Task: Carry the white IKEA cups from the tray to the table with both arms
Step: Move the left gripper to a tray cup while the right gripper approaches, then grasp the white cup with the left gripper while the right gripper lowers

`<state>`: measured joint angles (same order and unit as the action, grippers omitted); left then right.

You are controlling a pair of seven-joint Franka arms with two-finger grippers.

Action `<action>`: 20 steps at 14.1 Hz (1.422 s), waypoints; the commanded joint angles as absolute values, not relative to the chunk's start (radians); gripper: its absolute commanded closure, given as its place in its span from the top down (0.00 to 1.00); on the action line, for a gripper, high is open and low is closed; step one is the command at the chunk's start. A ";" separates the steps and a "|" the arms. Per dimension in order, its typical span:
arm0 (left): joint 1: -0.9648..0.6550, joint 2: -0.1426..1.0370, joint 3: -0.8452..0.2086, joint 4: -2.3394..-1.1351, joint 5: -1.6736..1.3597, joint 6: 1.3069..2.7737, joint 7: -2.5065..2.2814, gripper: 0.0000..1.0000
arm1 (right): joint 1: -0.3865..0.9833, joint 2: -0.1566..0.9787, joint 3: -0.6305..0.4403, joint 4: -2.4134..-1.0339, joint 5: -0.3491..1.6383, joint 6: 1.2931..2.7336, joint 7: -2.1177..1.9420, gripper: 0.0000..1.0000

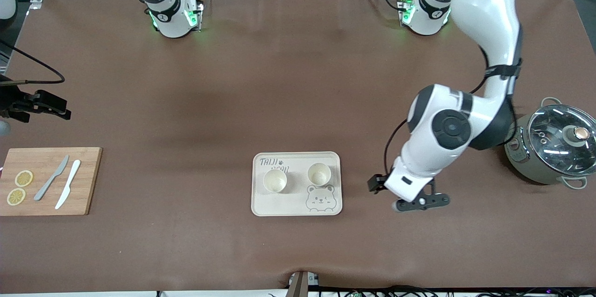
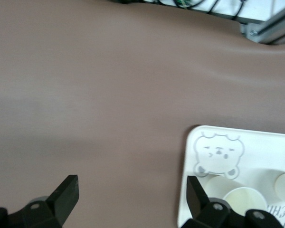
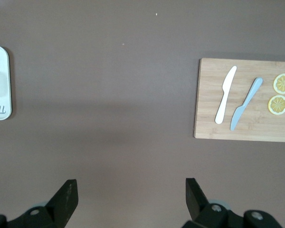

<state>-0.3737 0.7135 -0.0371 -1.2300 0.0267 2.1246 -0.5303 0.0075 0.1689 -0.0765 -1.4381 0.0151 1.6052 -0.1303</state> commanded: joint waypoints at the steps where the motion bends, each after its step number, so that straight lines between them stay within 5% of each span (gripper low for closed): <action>1: -0.443 0.770 -0.031 -1.190 0.046 2.181 -0.642 1.00 | 0.044 0.196 -0.078 -1.437 0.058 1.638 -0.121 1.00; 7: -0.528 0.833 -0.032 -1.206 0.044 2.226 -0.825 1.00 | 0.198 0.374 -0.078 -1.371 0.101 1.745 0.104 1.00; 14: -0.549 0.891 -0.032 -1.209 0.048 2.227 -0.862 1.00 | 0.351 0.483 -0.078 -1.376 0.112 1.949 0.308 1.00; 20: -0.557 0.913 -0.031 -1.209 0.052 2.238 -0.856 1.00 | 0.396 0.537 -0.078 -1.376 0.110 1.983 0.313 1.00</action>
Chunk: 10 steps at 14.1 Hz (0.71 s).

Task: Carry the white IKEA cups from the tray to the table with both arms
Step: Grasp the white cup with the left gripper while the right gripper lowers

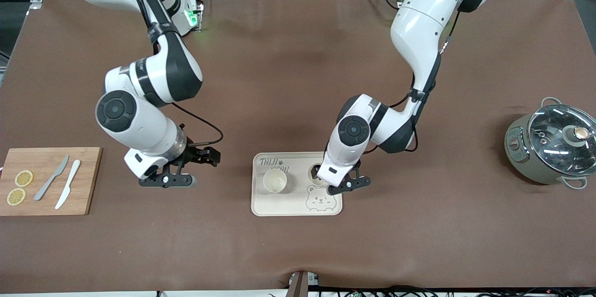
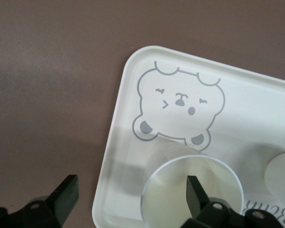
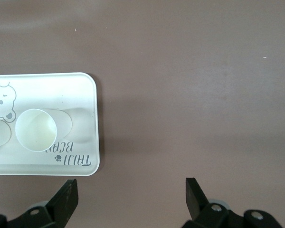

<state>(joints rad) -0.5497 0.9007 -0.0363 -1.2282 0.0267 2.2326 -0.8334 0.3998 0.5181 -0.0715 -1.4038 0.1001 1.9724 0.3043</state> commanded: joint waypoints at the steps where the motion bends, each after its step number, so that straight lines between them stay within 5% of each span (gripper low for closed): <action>1: -0.557 0.917 -0.031 -1.209 0.052 2.240 -0.854 1.00 | 0.403 0.540 -0.077 -1.381 0.113 2.023 0.316 1.00; 4: -0.557 0.923 -0.032 -1.207 0.052 2.250 -0.860 1.00 | 0.457 0.587 -0.078 -1.379 0.133 2.062 0.351 1.00; 5: -0.557 0.925 -0.032 -1.209 0.049 2.250 -0.880 0.80 | 0.471 0.600 -0.078 -1.379 0.138 2.092 0.380 1.00; 7: -0.557 0.928 -0.032 -1.209 0.049 2.250 -0.897 0.02 | 0.501 0.626 -0.078 -1.379 0.135 2.141 0.425 1.00; 10: -0.557 0.936 -0.032 -1.209 0.052 2.261 -0.896 0.00 | 0.526 0.655 -0.078 -1.381 0.132 2.161 0.443 1.00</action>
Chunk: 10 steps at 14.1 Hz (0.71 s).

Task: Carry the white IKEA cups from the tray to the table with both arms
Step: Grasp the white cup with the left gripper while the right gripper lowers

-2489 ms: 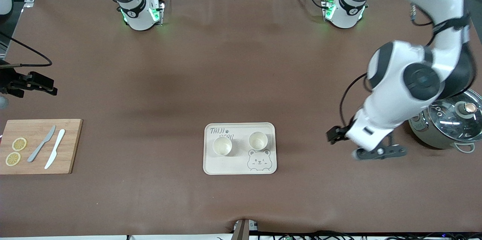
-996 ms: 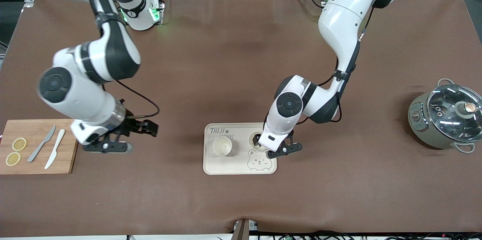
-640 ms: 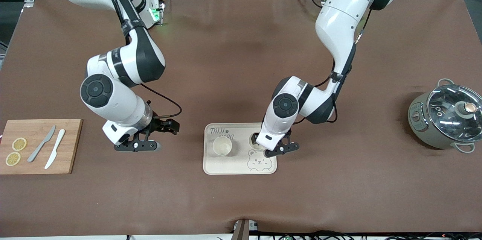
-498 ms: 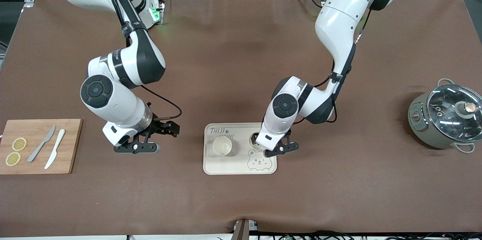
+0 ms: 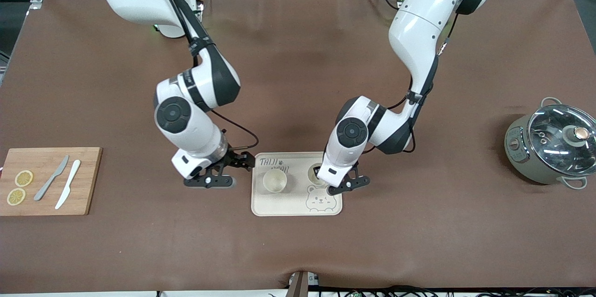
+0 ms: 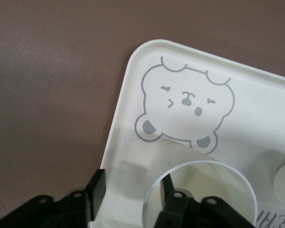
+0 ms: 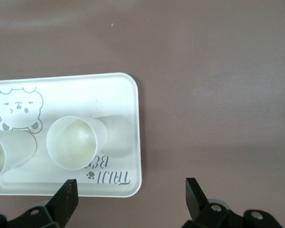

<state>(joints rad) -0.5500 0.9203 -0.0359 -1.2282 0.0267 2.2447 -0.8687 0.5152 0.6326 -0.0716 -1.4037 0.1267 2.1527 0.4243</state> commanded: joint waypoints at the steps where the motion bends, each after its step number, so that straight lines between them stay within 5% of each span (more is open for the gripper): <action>1: -0.557 0.936 -0.032 -1.209 0.052 2.269 -0.899 0.00 | 0.535 0.664 -0.078 -1.381 0.132 2.178 0.445 1.00; 7: -0.555 0.925 -0.031 -1.209 0.058 2.278 -0.897 0.00 | 0.561 0.735 -0.078 -1.381 0.127 2.290 0.486 1.00; 10: -0.532 0.841 -0.029 -1.221 0.061 2.159 -0.894 0.00 | 0.566 0.765 -0.078 -1.381 0.127 2.321 0.491 1.00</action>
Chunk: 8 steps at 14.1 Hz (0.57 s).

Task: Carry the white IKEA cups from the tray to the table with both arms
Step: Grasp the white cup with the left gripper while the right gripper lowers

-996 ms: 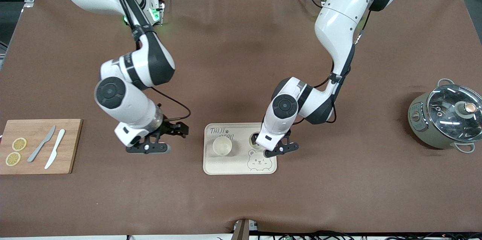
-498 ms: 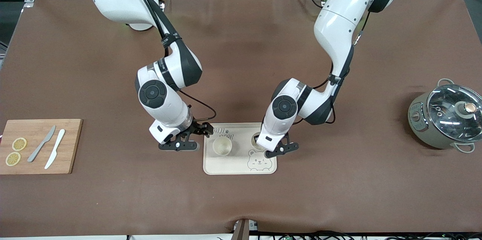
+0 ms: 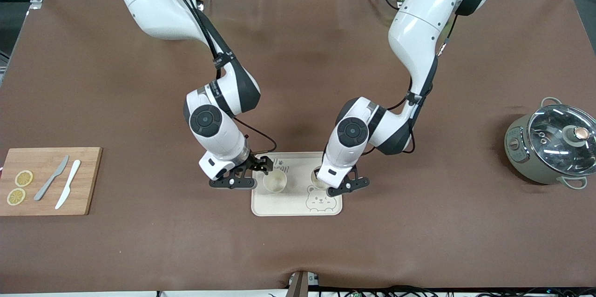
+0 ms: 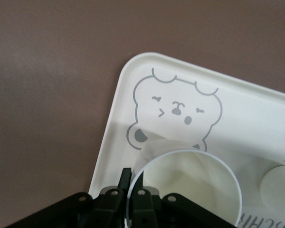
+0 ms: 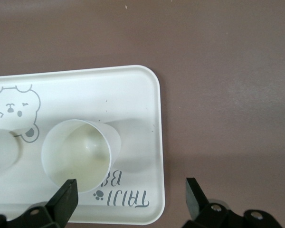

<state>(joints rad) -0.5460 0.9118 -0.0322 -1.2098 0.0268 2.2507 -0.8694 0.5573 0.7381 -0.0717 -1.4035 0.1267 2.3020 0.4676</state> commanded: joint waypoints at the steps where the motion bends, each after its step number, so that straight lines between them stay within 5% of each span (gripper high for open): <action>1: -0.517 0.795 -0.028 -1.221 0.063 2.063 -0.870 0.00 | 0.566 0.778 -0.078 -1.381 0.129 2.347 0.491 1.00; 4: -0.390 0.613 -0.061 -1.285 0.013 1.846 -0.643 0.00 | 0.572 0.798 -0.078 -1.379 0.127 2.372 0.506 1.00; 8: -0.201 0.314 -0.114 -1.633 -0.006 1.853 -0.323 0.00 | 0.581 0.818 -0.078 -1.378 0.127 2.398 0.509 1.00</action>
<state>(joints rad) -0.2647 0.4905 -0.0891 -1.3807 0.0100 1.8104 -0.4386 0.5661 0.7970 -0.0716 -1.4023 0.1267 2.3872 0.4854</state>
